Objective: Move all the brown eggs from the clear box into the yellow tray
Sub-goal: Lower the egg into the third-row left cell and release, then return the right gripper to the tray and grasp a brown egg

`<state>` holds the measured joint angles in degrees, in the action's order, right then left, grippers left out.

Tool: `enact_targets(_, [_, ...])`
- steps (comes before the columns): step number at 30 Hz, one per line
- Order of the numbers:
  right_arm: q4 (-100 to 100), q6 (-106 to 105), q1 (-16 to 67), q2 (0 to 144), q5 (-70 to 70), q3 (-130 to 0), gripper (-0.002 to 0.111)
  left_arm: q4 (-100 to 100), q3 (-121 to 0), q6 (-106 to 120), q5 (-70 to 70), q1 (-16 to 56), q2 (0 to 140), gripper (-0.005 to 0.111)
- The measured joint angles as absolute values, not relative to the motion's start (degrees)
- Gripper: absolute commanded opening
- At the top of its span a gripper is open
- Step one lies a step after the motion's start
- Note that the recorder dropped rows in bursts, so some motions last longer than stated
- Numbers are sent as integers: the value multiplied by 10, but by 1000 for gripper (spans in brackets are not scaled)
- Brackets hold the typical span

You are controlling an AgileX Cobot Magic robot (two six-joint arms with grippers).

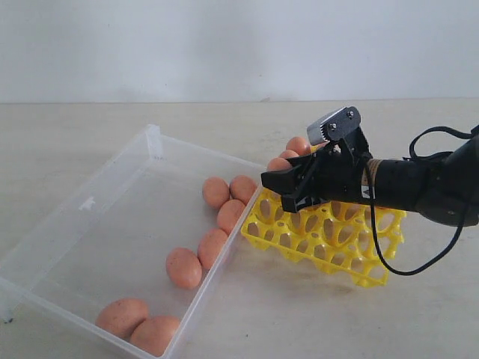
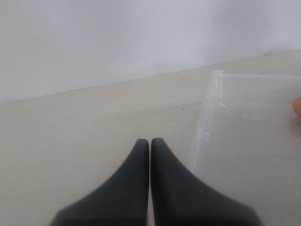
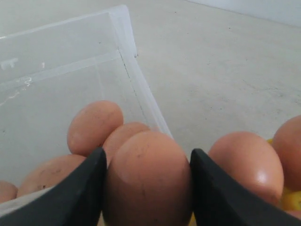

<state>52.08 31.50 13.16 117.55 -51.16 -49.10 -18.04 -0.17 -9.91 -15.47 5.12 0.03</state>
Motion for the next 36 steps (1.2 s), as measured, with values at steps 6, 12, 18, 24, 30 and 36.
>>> enact_targets(6, [511,305,132,1176,-506,-491,16,-180,-2,-99,-155,51,0,1])
enact_targets(12, [510,305,132,1176,-505,-491,57,-180,-2,-99,-155,51,0,1])
enact_targets(18, [510,305,132,1176,-510,-491,63,-180,-2,-99,-155,51,0,1])
enact_targets(24, [507,305,132,1176,-513,-491,62,-180,-2,-99,-155,51,0,1])
enact_targets(30, [515,340,132,1173,-570,-491,62,-180,-2,-99,-155,51,0,1])
enact_targets(36, [532,395,133,1129,-664,-491,62,-180,-2,-99,-155,51,0,1])
